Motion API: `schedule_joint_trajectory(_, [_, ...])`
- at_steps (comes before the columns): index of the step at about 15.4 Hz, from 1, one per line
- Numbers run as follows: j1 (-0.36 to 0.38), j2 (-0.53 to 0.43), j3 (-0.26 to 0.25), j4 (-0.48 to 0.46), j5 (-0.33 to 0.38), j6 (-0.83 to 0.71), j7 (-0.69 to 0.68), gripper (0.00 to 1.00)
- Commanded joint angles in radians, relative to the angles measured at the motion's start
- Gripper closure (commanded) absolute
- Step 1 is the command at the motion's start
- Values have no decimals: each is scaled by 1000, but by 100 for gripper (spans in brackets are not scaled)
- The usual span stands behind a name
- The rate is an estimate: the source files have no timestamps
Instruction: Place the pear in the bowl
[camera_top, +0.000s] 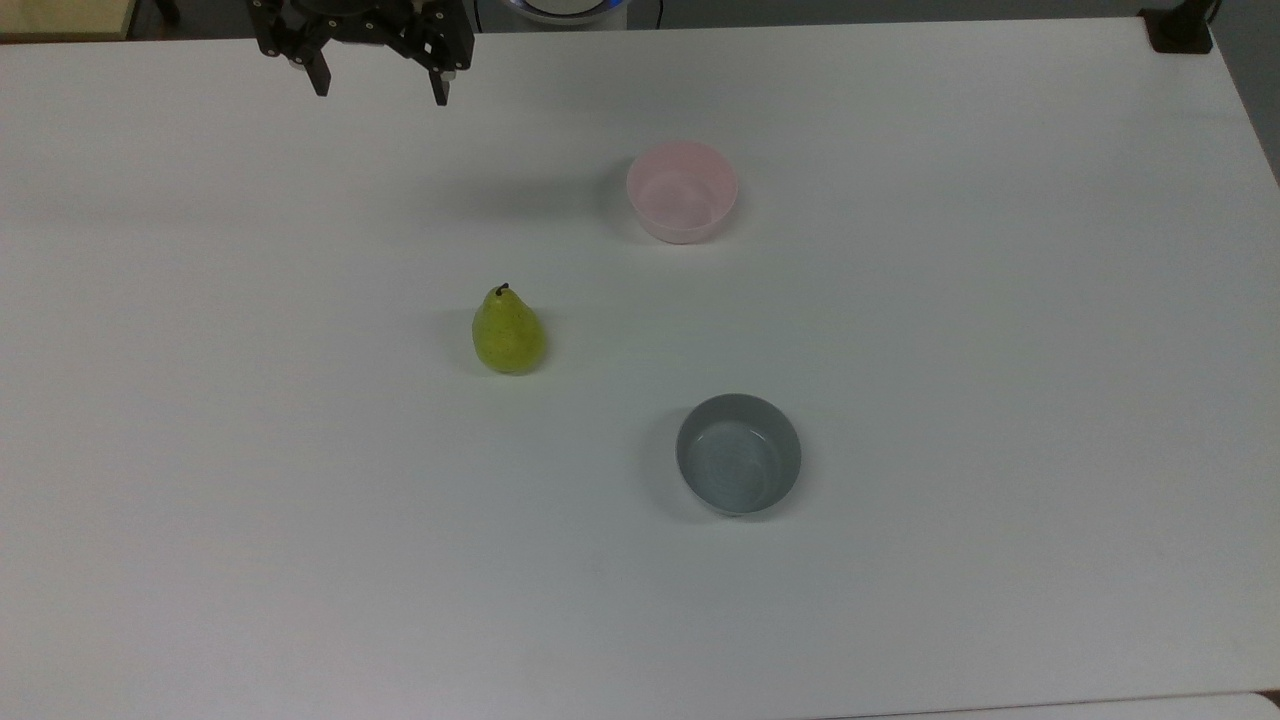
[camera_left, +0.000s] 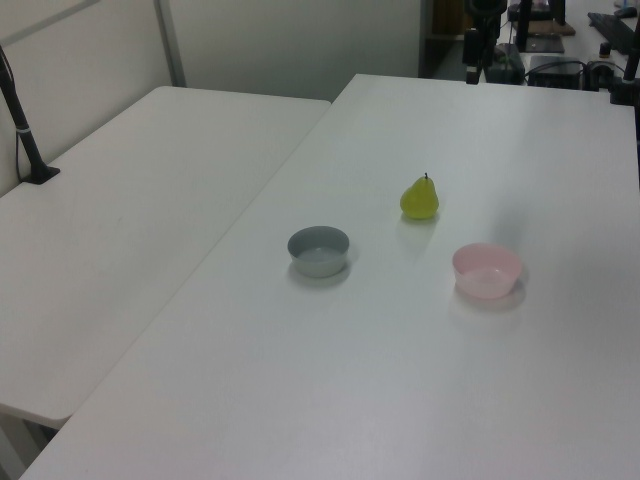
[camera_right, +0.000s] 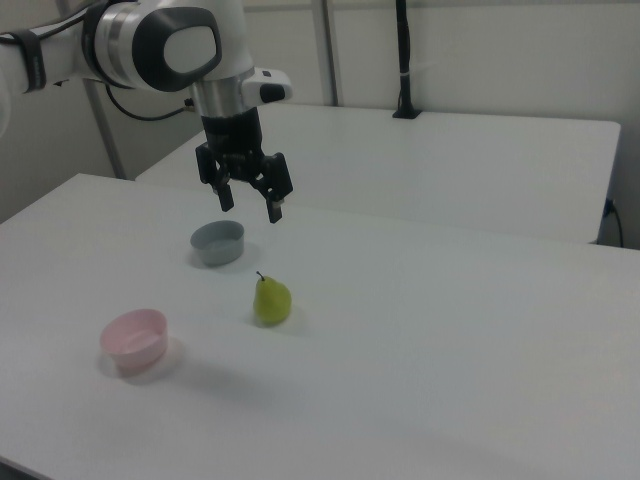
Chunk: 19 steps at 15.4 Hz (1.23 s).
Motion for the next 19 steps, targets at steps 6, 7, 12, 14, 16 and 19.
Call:
schedule_joint_trajectory(6, [9,-2,-12,-8,13,-15,27,0])
schedule_joint_trajectory(7, [8,-2,-12,-7,15,-14,39,0])
schedule_joint_trajectory(12, [8,5,-6,-7,16,-3,45,0])
schedule_joint_trajectory(14, [8,11,-6,13,15,-9,45,0])
schedule_joint_trajectory(16, [9,21,-5,13,13,-6,44,0])
schedule_joint_trajectory(19, [11,36,-3,15,12,-4,39,0])
